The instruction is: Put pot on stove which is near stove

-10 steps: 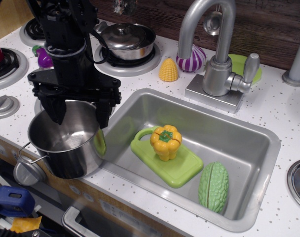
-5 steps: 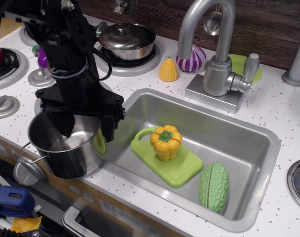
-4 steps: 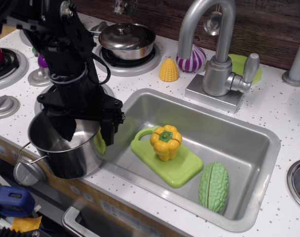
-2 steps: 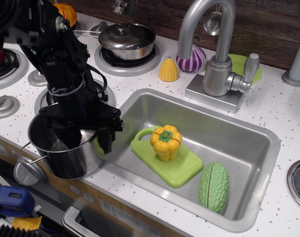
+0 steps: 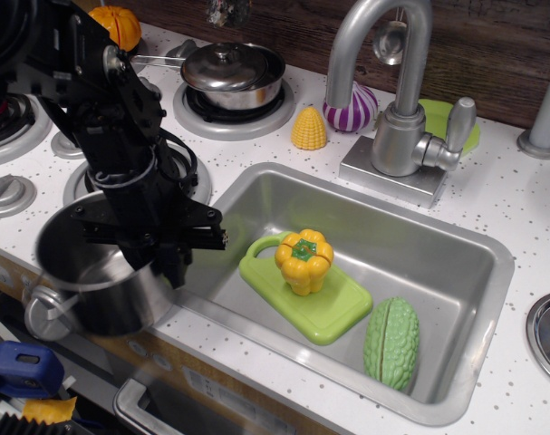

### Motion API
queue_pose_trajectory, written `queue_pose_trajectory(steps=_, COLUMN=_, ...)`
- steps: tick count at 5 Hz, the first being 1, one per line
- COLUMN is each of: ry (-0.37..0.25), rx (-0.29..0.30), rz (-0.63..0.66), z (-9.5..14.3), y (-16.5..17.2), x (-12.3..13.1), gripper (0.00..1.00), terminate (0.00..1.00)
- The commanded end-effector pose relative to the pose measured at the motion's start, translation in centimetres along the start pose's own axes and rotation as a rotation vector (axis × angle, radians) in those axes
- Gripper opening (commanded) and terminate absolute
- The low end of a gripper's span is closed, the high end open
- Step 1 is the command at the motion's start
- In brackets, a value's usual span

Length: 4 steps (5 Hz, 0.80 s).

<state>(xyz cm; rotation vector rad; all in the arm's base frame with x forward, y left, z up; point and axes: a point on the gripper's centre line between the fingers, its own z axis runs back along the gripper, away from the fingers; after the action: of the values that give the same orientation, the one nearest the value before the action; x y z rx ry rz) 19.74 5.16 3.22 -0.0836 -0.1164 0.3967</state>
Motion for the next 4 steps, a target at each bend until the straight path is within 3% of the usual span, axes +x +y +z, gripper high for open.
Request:
queue_pose_trajectory(steps=1, ry=-0.073, rx=0.063, rz=-0.040, z=1.9, y=-0.1, x=1.6, gripper=0.00, terminate=0.00)
queue_pose_trajectory(steps=2, ry=-0.124, rx=0.161, rz=-0.084, z=3.3, y=-0.4, x=2.2, gripper=0.00, terminate=0.00)
queue_pose_trajectory(steps=3, ry=-0.116, rx=0.173, rz=-0.137, z=4.1, y=0.1, x=3.8, gripper=0.00, terminate=0.00)
queue_pose_trajectory(steps=4, ry=-0.113, rx=0.149, rz=-0.202, z=4.2, y=0.9, x=5.7, gripper=0.00, terminate=0.00)
